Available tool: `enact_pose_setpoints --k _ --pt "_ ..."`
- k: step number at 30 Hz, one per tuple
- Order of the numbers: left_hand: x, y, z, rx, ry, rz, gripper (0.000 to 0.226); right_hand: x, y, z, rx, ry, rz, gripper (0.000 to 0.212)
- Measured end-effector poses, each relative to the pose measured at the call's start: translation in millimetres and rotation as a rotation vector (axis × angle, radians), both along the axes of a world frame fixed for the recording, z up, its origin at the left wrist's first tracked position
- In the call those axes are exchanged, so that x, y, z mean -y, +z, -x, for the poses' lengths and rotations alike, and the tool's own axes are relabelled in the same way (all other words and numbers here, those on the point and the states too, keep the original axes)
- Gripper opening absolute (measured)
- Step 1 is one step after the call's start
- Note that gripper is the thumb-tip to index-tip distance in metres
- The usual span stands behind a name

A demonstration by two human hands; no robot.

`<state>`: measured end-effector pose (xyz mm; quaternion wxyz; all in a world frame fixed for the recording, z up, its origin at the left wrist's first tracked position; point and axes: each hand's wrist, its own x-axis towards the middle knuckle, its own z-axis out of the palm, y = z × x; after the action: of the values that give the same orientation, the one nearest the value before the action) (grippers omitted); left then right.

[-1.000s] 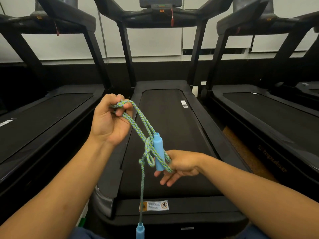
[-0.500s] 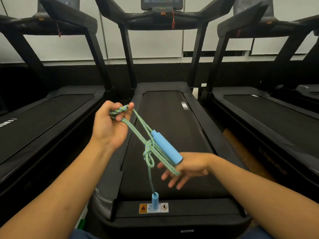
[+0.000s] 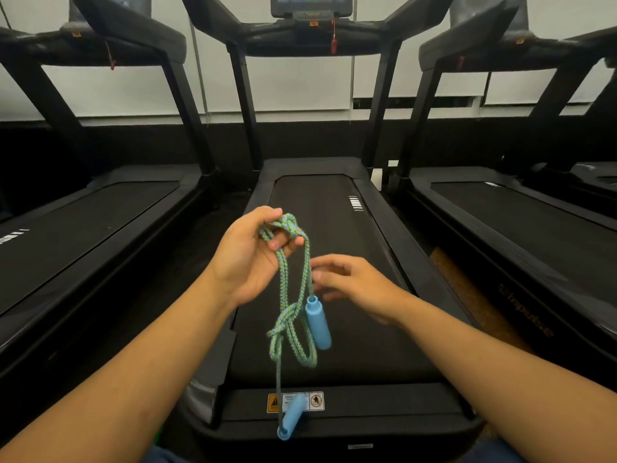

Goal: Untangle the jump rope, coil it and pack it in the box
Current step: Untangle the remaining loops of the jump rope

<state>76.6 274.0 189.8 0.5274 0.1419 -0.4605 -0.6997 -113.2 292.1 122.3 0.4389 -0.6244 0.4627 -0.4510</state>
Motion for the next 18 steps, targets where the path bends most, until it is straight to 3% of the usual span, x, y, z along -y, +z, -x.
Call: enact_pose_setpoints --k 3,6,10,14,18 --pt "-0.8 -1.4 3.8 0.091 0.013 0.041 0.021 -8.7 19.7 -14.4 0.200 0.021 0.150 0.023" --pt "-3.3 -4.0 7.1 0.183 0.028 0.104 0.020 -19.0 33.5 -22.5 0.241 -0.064 0.337 0.019" --pt "-7.9 -9.7 11.0 0.285 0.078 0.125 0.021 -24.3 37.7 -21.5 0.020 -0.273 0.530 0.015" --pt "-8.4 -12.6 13.1 0.318 0.086 0.115 0.017 -24.1 44.1 -13.9 -0.042 -0.271 0.444 0.015" --pt "-6.3 -11.1 8.1 0.463 0.166 0.240 0.004 -20.7 48.9 -0.4 0.068 -0.215 0.309 0.022"
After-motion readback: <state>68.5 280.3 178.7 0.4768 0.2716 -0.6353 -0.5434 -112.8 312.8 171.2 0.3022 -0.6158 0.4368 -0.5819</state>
